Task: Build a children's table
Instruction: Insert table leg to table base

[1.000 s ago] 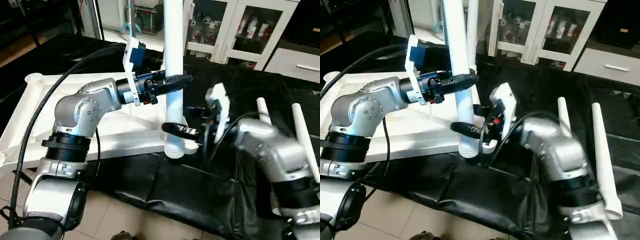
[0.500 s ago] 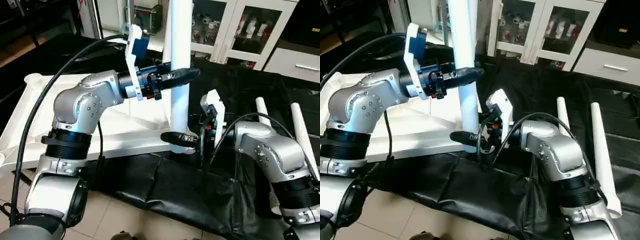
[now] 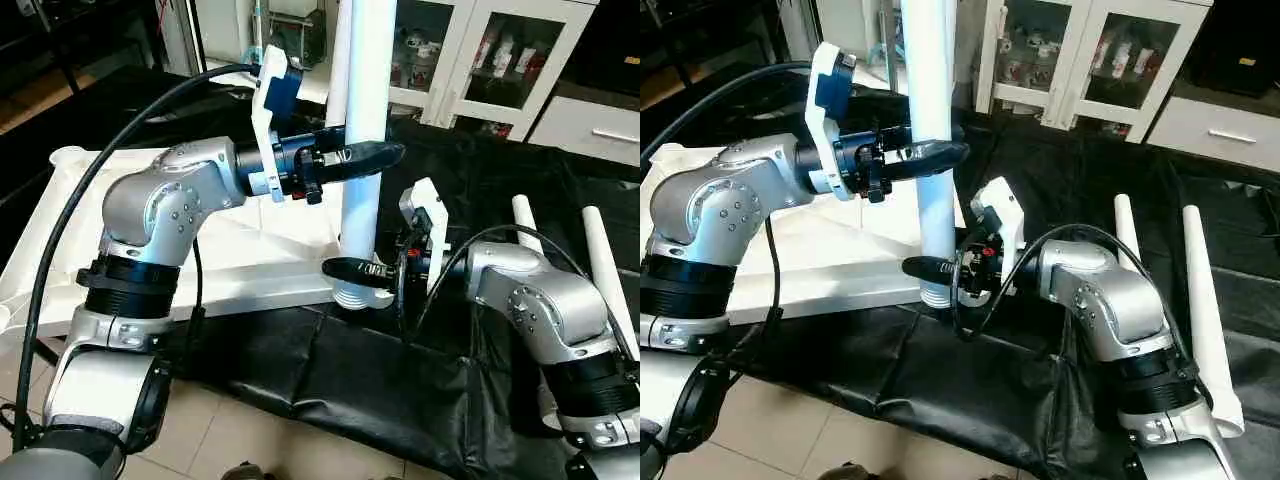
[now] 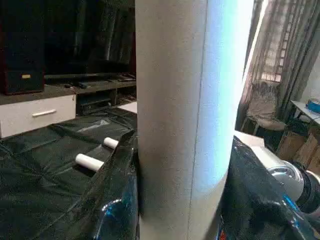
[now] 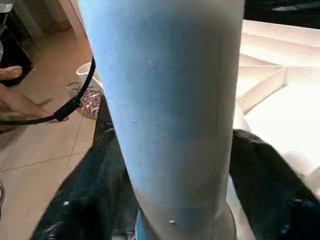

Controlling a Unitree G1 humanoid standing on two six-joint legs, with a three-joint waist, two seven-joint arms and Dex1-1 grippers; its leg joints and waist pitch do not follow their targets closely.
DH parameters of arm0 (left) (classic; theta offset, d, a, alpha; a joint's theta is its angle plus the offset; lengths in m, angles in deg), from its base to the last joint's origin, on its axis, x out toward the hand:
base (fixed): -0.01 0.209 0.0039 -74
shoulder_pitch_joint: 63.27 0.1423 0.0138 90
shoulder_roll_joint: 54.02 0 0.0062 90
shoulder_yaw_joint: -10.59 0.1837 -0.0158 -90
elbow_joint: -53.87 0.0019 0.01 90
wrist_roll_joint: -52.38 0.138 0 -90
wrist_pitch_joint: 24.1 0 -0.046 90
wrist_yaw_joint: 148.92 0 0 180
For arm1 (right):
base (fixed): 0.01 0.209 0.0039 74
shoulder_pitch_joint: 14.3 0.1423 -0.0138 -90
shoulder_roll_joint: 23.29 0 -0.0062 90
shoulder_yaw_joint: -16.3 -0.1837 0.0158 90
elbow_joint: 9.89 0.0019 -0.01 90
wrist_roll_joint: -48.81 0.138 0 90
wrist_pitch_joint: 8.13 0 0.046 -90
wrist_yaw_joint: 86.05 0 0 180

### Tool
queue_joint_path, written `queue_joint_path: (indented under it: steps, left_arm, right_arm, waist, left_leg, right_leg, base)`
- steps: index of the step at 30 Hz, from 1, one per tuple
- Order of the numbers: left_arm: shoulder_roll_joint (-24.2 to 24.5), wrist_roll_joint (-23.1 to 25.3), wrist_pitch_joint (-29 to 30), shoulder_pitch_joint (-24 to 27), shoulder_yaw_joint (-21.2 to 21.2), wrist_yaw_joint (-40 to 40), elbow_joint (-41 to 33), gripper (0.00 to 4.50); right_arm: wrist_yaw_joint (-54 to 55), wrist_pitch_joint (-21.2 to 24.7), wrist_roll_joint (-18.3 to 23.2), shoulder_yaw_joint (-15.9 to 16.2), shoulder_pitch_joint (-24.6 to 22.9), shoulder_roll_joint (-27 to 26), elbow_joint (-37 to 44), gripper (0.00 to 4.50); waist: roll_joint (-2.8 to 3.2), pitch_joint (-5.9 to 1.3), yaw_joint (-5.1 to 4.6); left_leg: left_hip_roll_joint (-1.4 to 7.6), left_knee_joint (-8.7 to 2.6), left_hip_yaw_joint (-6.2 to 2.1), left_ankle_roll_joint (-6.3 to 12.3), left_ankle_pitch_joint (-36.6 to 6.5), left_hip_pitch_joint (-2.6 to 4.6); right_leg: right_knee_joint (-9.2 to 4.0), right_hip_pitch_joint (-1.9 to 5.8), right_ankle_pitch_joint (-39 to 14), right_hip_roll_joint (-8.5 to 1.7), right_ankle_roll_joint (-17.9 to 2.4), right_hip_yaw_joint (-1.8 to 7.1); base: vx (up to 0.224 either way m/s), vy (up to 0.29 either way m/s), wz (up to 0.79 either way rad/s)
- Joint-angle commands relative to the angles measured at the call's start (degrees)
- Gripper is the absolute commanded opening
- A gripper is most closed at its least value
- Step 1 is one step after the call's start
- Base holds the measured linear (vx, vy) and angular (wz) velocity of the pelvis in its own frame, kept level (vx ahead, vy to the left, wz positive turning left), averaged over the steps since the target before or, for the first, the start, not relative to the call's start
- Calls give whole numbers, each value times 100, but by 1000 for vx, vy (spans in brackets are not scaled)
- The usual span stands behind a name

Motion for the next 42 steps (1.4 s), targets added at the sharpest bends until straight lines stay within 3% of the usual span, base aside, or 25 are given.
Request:
queue_joint_path:
  steps: [1,10,23,26,29,30,35,41,42]
  left_arm:
    - [45,9,38,-48,69,37,-131,177]
    - [16,-20,78,-32,80,62,-184,177]
    - [5,165,-5,-108,87,-171,-102,177]
    - [-2,6,299,-174,-31,-263,22,247]
    - [42,-148,536,-172,-87,-225,-1,256]
    - [46,-158,553,-168,-103,-243,-5,280]
    - [124,-159,566,-114,-153,-228,77,324]
    - [244,-233,650,89,-363,-289,-3,368]
    - [278,-186,506,153,-412,-296,1,378]
  right_arm:
    - [-24,25,-21,-94,131,56,1,282]
    - [-71,1,-20,-32,146,19,-51,210]
    - [-107,-21,-58,-3,93,37,-38,195]
    - [-94,-50,-67,-24,100,31,-43,194]
    - [-71,-87,-68,-78,128,15,-67,193]
    - [-64,-100,-70,-101,140,9,-78,191]
    - [0,-141,0,-317,212,-34,-73,190]
    - [165,-137,225,-794,311,3,-57,189]
    - [219,-163,220,-880,324,32,-86,189]
  waist:
    - [-39,-453,18]
    - [-33,-457,23]
    - [-23,-456,19]
    - [-18,-456,17]
    - [-20,-454,16]
    - [-21,-452,15]
    - [-21,-452,20]
    - [-10,-451,18]
    - [19,-447,15]
  left_leg:
    - [494,-399,-238,191,-167,53]
    - [496,-394,-240,207,-126,58]
    - [498,-393,-246,167,-184,51]
    - [493,-392,-246,145,-218,52]
    - [488,-390,-245,136,-218,51]
    - [486,-390,-243,135,-240,51]
    - [489,-394,-246,127,-251,52]
    - [483,-392,-243,99,-289,57]
    - [483,-395,-248,76,-309,57]
  right_leg:
    - [-273,364,-510,-486,-1534,330]
    - [-268,354,-518,-482,-1536,325]
    - [-271,362,-537,-483,-1533,325]
    - [-270,362,-538,-481,-1549,323]
    - [-271,363,-555,-480,-1556,323]
    - [-277,362,-576,-477,-1553,324]
    - [-276,358,-604,-478,-1528,326]
    - [-278,355,-620,-476,-1526,325]
    - [-281,349,-668,-467,-1508,322]
  base:
    - [0,0,0]
    - [0,0,0]
    - [0,0,0]
    - [0,0,0]
    - [0,0,0]
    - [0,0,0]
    - [0,0,0]
    - [0,0,0]
    - [0,0,0]
